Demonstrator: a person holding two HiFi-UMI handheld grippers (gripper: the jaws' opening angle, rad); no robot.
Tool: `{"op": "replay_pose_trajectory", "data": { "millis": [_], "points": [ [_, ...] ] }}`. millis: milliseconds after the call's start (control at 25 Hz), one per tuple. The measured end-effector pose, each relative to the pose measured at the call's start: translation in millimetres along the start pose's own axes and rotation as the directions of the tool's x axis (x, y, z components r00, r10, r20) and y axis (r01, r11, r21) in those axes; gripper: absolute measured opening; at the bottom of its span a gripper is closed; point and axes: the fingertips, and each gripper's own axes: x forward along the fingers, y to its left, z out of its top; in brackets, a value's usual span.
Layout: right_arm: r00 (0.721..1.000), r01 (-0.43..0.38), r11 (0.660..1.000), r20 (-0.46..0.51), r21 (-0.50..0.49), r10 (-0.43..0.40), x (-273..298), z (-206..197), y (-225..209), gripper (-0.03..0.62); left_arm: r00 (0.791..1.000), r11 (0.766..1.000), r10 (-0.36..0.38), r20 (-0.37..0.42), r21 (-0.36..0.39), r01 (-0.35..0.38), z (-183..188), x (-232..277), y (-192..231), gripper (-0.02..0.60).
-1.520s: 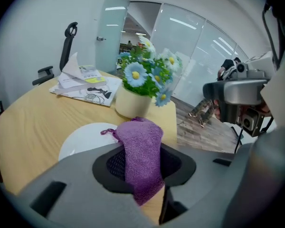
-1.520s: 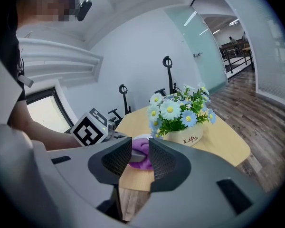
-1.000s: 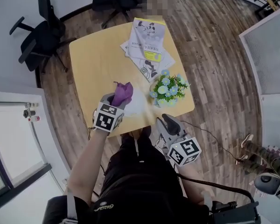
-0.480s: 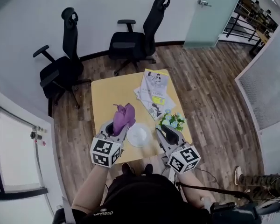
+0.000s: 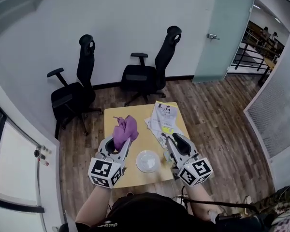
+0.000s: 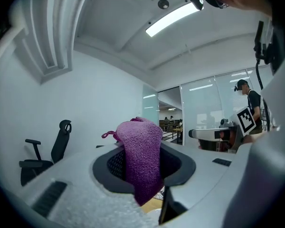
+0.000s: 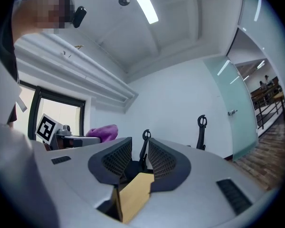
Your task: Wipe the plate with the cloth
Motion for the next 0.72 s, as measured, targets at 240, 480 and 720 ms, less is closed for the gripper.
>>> {"op": "replay_pose_trajectory", "data": {
  "millis": [240, 480, 720],
  "points": [
    [0.999, 0.013, 0.999, 0.037, -0.052, -0.011, -3.6, 18.6, -3.4, 0.11, 1.0, 1.0, 0.008, 0.009, 0.001, -0.008, 2.6, -1.9, -1.5, 0.121],
    [0.999, 0.007, 0.998, 0.035, -0.066, -0.005, 0.9, 18.4, 3.6, 0.109, 1.0, 1.0, -0.015, 0.013, 0.001, 0.015, 4.0, -1.5, -1.4, 0.121],
    [0.999, 0.01, 0.997, 0.031, -0.072, -0.008, 3.3, 18.0, 5.6, 0.103, 1.0, 1.0, -0.027, 0.007, -0.003, 0.027, 3.2, -0.7, -1.3, 0.121]
  ]
}}
